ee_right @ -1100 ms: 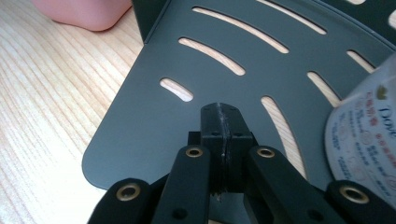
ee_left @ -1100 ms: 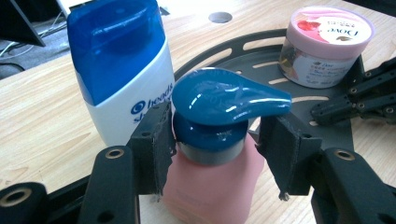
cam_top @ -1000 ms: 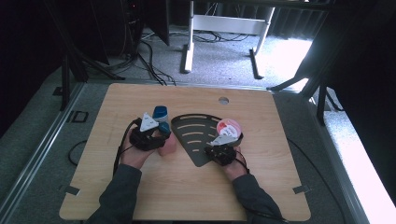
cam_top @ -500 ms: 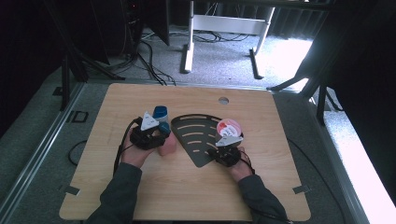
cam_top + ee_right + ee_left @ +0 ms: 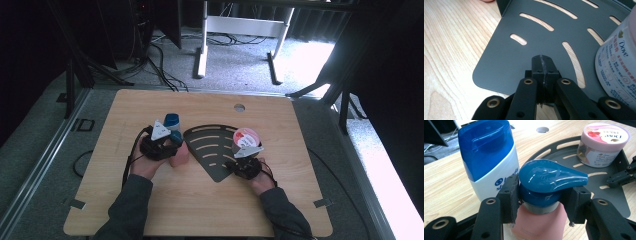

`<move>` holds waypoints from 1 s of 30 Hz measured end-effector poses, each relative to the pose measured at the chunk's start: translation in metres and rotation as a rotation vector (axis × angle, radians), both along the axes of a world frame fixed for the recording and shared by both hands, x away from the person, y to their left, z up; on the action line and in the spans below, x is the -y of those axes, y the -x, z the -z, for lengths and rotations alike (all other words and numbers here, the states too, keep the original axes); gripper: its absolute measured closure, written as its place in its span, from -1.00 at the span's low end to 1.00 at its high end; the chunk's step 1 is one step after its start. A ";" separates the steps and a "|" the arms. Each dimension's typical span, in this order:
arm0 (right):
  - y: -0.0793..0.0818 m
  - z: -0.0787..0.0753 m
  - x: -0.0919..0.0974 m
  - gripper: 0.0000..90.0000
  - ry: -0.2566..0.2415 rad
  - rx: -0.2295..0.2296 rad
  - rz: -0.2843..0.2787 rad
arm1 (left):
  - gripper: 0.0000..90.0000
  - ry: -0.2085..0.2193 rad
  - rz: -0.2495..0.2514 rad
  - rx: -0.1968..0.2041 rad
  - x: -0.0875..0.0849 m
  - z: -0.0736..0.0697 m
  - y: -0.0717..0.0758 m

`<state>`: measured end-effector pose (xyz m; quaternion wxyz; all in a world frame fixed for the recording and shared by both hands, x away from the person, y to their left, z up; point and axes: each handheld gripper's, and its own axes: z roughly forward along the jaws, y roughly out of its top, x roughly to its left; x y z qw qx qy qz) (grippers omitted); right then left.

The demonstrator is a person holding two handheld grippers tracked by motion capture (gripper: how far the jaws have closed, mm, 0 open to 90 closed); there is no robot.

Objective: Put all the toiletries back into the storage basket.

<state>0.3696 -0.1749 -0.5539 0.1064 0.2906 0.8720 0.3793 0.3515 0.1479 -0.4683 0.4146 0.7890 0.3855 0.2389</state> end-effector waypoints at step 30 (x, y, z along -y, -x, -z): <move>0.000 -0.001 0.007 1.00 0.004 -0.011 -0.023 | 0.07 -0.014 -0.010 -0.052 0.007 0.001 -0.011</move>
